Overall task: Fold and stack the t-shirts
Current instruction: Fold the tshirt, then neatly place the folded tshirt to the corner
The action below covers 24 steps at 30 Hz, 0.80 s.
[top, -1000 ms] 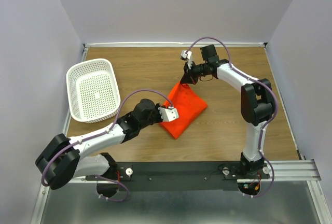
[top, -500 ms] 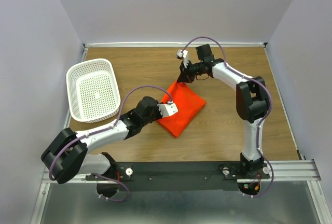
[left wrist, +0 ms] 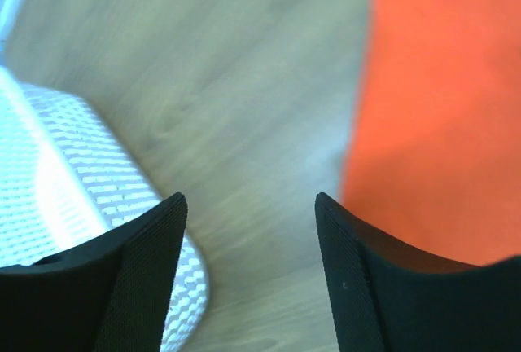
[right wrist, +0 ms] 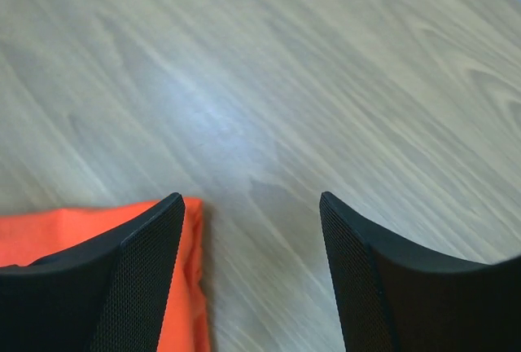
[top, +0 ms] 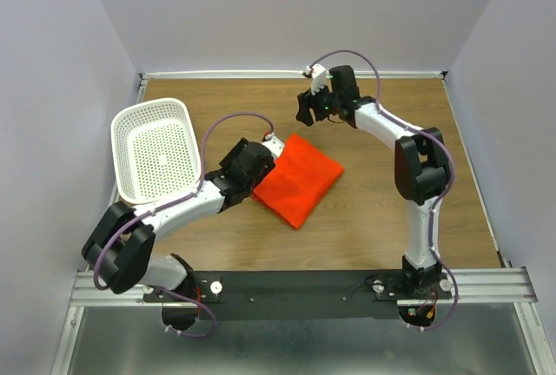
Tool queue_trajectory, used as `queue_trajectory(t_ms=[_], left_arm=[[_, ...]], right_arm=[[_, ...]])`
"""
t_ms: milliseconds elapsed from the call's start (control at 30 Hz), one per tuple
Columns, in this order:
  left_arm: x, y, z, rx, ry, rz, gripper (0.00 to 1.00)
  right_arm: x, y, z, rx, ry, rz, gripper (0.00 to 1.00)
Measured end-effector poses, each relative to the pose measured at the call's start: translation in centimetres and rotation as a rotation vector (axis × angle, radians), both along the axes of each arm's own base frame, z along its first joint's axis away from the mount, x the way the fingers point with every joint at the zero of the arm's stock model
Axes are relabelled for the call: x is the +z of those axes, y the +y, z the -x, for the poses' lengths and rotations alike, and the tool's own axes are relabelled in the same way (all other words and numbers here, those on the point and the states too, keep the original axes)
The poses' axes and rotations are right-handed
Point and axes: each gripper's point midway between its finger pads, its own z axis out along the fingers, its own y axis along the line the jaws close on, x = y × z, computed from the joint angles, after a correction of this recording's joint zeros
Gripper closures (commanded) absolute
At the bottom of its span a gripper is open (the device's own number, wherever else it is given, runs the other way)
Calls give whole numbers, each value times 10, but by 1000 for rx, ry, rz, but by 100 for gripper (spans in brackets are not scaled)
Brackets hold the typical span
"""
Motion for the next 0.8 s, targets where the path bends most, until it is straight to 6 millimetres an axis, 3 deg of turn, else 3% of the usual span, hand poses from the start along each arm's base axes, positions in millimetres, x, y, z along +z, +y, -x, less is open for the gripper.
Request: queue_trajectory(t_ms=[33,133,233,267,367,400,433,467,500,633,700,800], left_arm=[[11,2,-4,39,-26,22,23],[50,-2,-9,105,-95,139,19],[89,-13,-9,103,-157,311,16],[103,-20,-5,73,-162,402,21],[120,-39,-2,-3,-153,576,29],[119,-47,-1,-21,-130,635,49],[115,-53,-1,-33,-105,675,57],[106,-60,-2,-34,-66,713,76],[97,-66,-3,-32,-29,740,87],[32,-87,0,33,172,809,96],[0,-86,11,83,253,819,100],[-27,-78,27,160,321,843,100]], right_arm=[[6,-7,-3,-35,-3,-11,17],[21,-38,14,-88,26,-57,8],[33,-64,32,-84,49,-97,10],[34,-78,42,-78,73,-103,19],[22,-86,62,-36,136,-111,36],[13,-82,74,0,173,-116,55],[6,-79,83,23,206,-117,63],[-2,-74,95,48,257,-130,75],[-6,-71,102,71,290,-140,79],[-22,-56,124,149,409,-197,82],[-29,-54,131,163,454,-212,82],[-40,-54,139,167,513,-217,82]])
